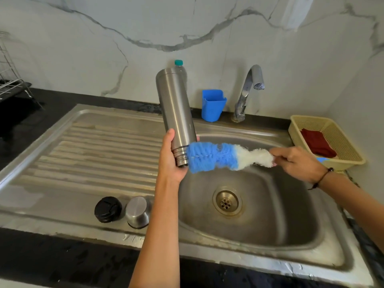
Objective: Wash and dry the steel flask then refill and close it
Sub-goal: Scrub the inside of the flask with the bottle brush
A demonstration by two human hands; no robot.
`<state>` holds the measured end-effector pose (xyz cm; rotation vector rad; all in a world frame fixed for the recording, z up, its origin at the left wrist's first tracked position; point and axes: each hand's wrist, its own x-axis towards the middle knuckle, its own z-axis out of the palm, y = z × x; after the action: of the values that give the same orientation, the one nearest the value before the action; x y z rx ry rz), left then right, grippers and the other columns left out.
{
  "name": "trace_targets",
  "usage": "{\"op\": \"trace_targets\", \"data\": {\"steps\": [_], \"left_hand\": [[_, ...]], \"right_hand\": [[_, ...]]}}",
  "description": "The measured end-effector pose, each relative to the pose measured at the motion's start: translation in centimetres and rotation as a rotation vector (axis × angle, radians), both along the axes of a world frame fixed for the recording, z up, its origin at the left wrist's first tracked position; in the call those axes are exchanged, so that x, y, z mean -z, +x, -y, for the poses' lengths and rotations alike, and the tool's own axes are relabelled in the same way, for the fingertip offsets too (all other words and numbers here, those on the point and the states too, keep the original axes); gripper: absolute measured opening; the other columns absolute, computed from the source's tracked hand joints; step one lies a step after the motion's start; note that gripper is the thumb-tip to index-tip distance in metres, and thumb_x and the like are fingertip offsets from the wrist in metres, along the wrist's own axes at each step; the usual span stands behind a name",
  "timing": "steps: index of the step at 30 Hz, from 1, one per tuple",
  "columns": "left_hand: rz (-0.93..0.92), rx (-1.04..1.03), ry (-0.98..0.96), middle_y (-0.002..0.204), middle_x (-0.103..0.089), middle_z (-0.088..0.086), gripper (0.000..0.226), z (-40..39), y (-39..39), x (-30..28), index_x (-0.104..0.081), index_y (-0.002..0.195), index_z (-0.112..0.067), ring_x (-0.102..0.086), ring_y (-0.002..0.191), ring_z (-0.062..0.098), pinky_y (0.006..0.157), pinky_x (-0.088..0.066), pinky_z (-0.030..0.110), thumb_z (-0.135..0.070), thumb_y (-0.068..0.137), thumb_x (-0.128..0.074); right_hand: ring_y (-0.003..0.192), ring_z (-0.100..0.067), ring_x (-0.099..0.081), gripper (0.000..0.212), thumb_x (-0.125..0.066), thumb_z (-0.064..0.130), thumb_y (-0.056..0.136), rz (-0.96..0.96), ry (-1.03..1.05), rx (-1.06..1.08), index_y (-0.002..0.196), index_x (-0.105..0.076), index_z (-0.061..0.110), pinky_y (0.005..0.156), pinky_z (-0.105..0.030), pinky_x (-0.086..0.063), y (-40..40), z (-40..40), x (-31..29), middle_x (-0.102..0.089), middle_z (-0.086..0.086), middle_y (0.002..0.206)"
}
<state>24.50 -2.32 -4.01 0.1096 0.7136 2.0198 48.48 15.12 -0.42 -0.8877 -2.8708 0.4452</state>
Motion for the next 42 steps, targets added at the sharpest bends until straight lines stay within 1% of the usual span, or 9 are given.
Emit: {"op": "trace_targets", "data": {"steps": [7,15,21,26,30,32,36,39,42], "left_hand": [[-0.061,0.041,-0.056,0.086,-0.065,0.009,0.056,0.4,-0.3,-0.1,-0.059,0.11,-0.009,-0.062,0.08,0.022,0.081,-0.052,0.041,-0.046,0.068,-0.065],[-0.08,0.084,0.095,0.101,-0.065,0.016,0.06,0.4,-0.2,0.2,-0.046,0.135,-0.008,-0.065,0.088,0.029,0.076,-0.054,0.041,-0.04,0.084,-0.051],[-0.075,0.181,-0.06,0.104,-0.061,0.015,0.083,0.2,0.7,-0.8,-0.05,0.124,-0.012,-0.066,0.082,0.026,0.072,-0.055,0.043,-0.051,0.058,-0.079],[-0.055,0.116,0.056,0.086,-0.066,0.012,0.068,0.3,1.0,-0.4,-0.051,0.123,-0.008,-0.064,0.076,0.024,0.067,-0.056,0.037,-0.046,0.069,-0.068],[-0.093,0.104,0.091,0.092,-0.066,0.013,0.065,0.3,0.7,-0.5,-0.054,0.122,-0.006,-0.065,0.08,0.025,0.073,-0.055,0.037,-0.049,0.073,-0.063],[-0.052,0.15,0.099,0.093,-0.065,0.012,0.062,0.3,0.8,-0.5,-0.059,0.113,-0.008,-0.064,0.082,0.023,0.076,-0.054,0.037,-0.05,0.068,-0.067],[-0.055,0.145,0.095,0.093,-0.065,0.012,0.064,0.8,0.7,-0.8,-0.059,0.116,-0.008,-0.065,0.08,0.022,0.071,-0.055,0.035,-0.049,0.067,-0.067],[-0.071,-0.001,-0.102,0.093,-0.068,0.012,0.048,1.1,-0.1,-0.9,-0.058,0.118,-0.008,-0.066,0.084,0.025,0.076,-0.056,0.041,-0.041,0.083,-0.056],[-0.287,-0.185,-0.324,0.085,-0.061,0.003,0.016,1.3,-1.3,-1.1,-0.055,0.104,-0.011,-0.061,0.068,0.01,0.061,-0.053,0.026,-0.02,0.091,-0.058]], "right_hand": [[0.069,-0.024,-0.059,0.02,-0.051,0.002,0.089,-0.02,-0.033,-0.029,0.075,-0.058,0.015,0.068,-0.041,-0.047,0.3,-0.7,0.9,-0.061,-0.002,0.068],[0.069,-0.023,-0.059,0.016,-0.053,0.002,0.088,-0.03,-0.017,-0.057,0.076,-0.059,0.011,0.067,-0.04,-0.046,-0.1,-0.4,0.7,-0.061,-0.001,0.068],[0.069,-0.025,-0.06,0.017,-0.053,0.0,0.088,-0.066,-0.061,-0.08,0.076,-0.06,0.01,0.069,-0.04,-0.046,-0.8,0.8,1.1,-0.062,-0.002,0.067],[0.064,-0.013,-0.055,0.027,-0.053,-0.001,0.089,-0.072,-0.132,-0.036,0.069,-0.054,0.018,0.068,-0.038,-0.045,0.8,-0.2,1.6,-0.057,0.004,0.065],[0.067,-0.006,-0.052,0.018,-0.053,0.028,0.089,-0.107,-0.178,-0.042,0.073,-0.056,0.019,0.069,-0.037,-0.044,0.9,0.4,1.2,-0.058,0.001,0.072],[0.071,-0.012,-0.056,0.047,-0.049,0.057,0.082,-0.143,-0.211,-0.094,0.08,-0.059,0.012,0.071,-0.036,-0.046,0.0,0.9,1.2,-0.062,-0.005,0.075],[0.079,-0.029,-0.06,0.039,-0.047,0.041,0.083,-0.144,-0.222,-0.109,0.083,-0.062,0.005,0.076,-0.045,-0.048,-0.6,0.8,1.4,-0.063,-0.011,0.078],[0.075,-0.027,-0.058,0.063,-0.048,0.067,0.075,-0.149,-0.246,-0.064,0.082,-0.061,0.006,0.073,-0.04,-0.046,0.6,0.5,1.5,-0.062,-0.012,0.078],[0.062,-0.004,-0.048,0.018,-0.049,0.045,0.084,-0.155,-0.208,-0.033,0.073,-0.058,0.034,0.064,-0.03,-0.04,1.0,1.0,1.3,-0.055,0.01,0.065]]}}
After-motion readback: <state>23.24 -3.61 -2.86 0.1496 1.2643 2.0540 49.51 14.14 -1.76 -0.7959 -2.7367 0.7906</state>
